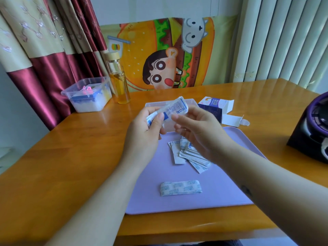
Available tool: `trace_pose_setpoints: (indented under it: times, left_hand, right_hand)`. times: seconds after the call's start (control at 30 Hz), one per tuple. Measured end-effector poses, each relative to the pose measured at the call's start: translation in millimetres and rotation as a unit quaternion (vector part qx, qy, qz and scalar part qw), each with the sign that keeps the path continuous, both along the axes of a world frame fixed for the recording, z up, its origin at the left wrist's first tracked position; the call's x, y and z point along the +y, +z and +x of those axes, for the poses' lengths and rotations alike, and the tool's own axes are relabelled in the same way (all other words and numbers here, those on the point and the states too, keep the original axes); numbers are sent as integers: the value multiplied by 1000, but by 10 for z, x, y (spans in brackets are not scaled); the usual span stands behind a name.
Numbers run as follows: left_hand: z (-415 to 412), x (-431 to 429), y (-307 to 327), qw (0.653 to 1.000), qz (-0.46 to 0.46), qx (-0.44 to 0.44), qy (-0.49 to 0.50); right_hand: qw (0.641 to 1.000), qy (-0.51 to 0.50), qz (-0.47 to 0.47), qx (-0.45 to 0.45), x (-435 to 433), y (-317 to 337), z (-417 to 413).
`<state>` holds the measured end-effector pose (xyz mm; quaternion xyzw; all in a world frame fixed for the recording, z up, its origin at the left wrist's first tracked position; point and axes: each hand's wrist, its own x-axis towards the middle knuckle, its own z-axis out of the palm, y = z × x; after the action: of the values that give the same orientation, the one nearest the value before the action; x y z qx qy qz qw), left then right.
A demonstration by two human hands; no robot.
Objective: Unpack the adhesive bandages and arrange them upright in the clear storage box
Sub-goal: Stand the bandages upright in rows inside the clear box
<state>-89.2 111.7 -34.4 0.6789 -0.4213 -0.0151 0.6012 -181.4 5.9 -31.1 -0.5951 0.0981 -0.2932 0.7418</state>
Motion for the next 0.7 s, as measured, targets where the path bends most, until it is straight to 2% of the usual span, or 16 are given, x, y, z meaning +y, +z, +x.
trace_pose_setpoints:
  times: [0.17,0.27,0.47,0.6,0.7]
  left_hand:
    - [1,-103,-14,999,-19,24,-8]
    - [41,-195,-54,1000,-16,21,-8]
    - [276,-327,22,994,48,-101,14]
    - [610,-525,178,976,118,-179,33]
    - [864,-681,272,960,169,-215,53]
  right_hand:
    - [990,17,136,-32,166,37,135]
    - [987,15,151,-51,169,69,255]
    - [996,-19,78,-41,-60,166,558]
    - [999,-29,25,-23,-330,305,833]
    - [996,-67,-53,18,-582,379,1051]
